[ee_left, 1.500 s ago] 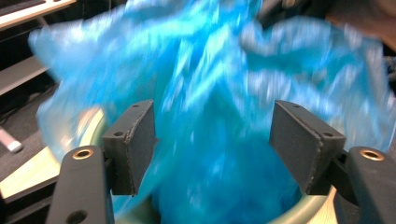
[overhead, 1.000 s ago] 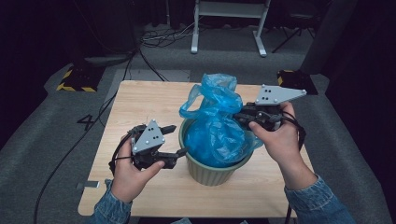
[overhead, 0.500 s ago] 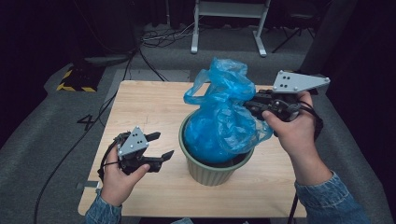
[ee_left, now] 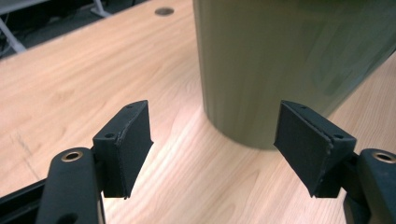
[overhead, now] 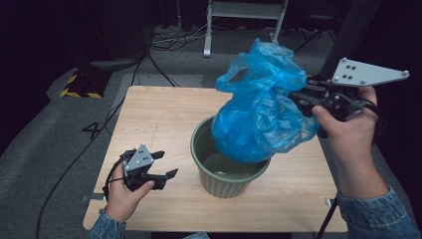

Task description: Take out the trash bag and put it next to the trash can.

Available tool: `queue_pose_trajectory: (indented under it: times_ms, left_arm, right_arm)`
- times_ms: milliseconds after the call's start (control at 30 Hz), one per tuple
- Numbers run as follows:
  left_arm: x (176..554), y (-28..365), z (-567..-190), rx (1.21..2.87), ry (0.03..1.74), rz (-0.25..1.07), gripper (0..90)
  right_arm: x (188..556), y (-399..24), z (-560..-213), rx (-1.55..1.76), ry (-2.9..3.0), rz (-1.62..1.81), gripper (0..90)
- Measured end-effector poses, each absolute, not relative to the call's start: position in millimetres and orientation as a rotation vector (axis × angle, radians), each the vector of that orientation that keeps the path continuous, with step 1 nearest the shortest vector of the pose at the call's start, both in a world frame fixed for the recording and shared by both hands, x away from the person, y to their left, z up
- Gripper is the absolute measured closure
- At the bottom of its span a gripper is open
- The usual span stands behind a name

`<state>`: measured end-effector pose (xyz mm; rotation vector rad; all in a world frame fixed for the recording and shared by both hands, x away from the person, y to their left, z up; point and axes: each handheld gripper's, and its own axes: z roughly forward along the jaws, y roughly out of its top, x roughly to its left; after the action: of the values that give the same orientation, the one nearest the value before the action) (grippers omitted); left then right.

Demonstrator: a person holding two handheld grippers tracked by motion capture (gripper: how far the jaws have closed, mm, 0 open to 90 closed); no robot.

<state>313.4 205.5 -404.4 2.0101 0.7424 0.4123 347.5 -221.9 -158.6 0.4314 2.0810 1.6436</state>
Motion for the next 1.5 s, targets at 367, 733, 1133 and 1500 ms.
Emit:
queue_pose_trajectory:
  times_ms: [367,733,1133,1500]
  left_arm:
    - [315.1,211.2,-419.2,2.017,0.77,0.389,26.7]
    - [315.4,206.7,-425.8,2.024,0.775,0.373,26.9]
    - [316.1,215.7,-436.5,2.021,0.81,0.366,26.9]
    - [315.4,221.9,-442.8,2.014,0.839,0.362,26.8]
  right_arm:
    - [339.6,-262.6,-131.7,0.464,1.981,1.628,87.6]
    - [347.3,-309.8,-138.0,0.584,1.926,1.588,87.5]
    - [372.6,-335.6,-188.4,0.685,1.979,1.542,87.4]
    - [395.2,-346.0,-233.4,0.784,2.027,1.507,87.4]
